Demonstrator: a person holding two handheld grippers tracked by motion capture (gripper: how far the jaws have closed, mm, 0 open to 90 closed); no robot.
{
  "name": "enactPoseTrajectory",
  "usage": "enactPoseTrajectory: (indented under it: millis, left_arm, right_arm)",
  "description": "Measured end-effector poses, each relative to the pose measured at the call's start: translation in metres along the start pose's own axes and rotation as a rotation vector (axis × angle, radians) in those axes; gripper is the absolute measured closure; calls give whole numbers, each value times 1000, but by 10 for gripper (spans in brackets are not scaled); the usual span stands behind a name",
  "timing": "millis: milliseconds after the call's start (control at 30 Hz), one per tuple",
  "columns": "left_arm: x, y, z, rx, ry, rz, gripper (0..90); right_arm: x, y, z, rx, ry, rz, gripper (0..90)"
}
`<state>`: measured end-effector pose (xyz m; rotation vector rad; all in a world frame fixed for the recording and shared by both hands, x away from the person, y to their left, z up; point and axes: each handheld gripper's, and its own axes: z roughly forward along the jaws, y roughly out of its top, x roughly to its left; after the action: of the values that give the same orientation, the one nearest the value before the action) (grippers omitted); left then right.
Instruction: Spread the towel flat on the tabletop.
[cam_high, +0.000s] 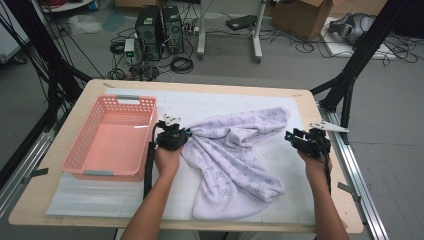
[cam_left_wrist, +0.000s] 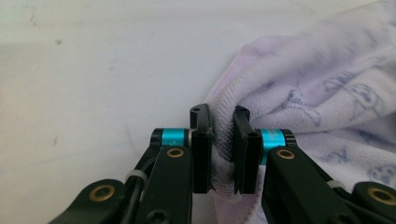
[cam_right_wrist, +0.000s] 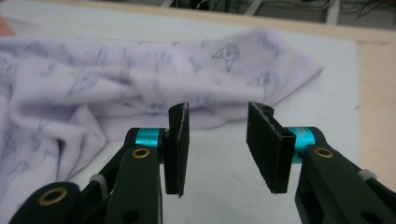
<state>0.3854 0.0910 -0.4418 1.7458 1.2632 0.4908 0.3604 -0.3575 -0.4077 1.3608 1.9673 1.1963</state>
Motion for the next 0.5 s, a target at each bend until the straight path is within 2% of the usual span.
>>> enactPoseTrajectory:
  millis: [67,167,200,267,333,400,433,500]
  left_arm:
    - [3,-5,-2,-8,-36,-15,743]
    - [5,-8,-3,-14,-76,-44,598]
    - [5,-8,-4,-9,-77,-42,553]
    - [4,-8,-5,-15,-83,-34,523]
    - [3,-8,-6,-18,-85,-35,493]
    - [3,-8,-7,-18,-90,-28,493]
    - [2,-8,-6,-16,-91,-25,493]
    - [2,-9,-6,-13,-92,-15,493]
  right_arm:
    - [6,-3,8,25,17,-17,589]
    - [17,-5,23,63,60,-40,597]
    - [21,-6,29,83,74,-47,602]
    - [26,-8,39,120,96,-56,620]
    - [32,-11,51,155,138,-48,642]
    - [39,-13,59,178,162,-51,641]
    - [46,-13,65,182,186,-45,634]
    - [58,-12,73,185,200,-61,599]
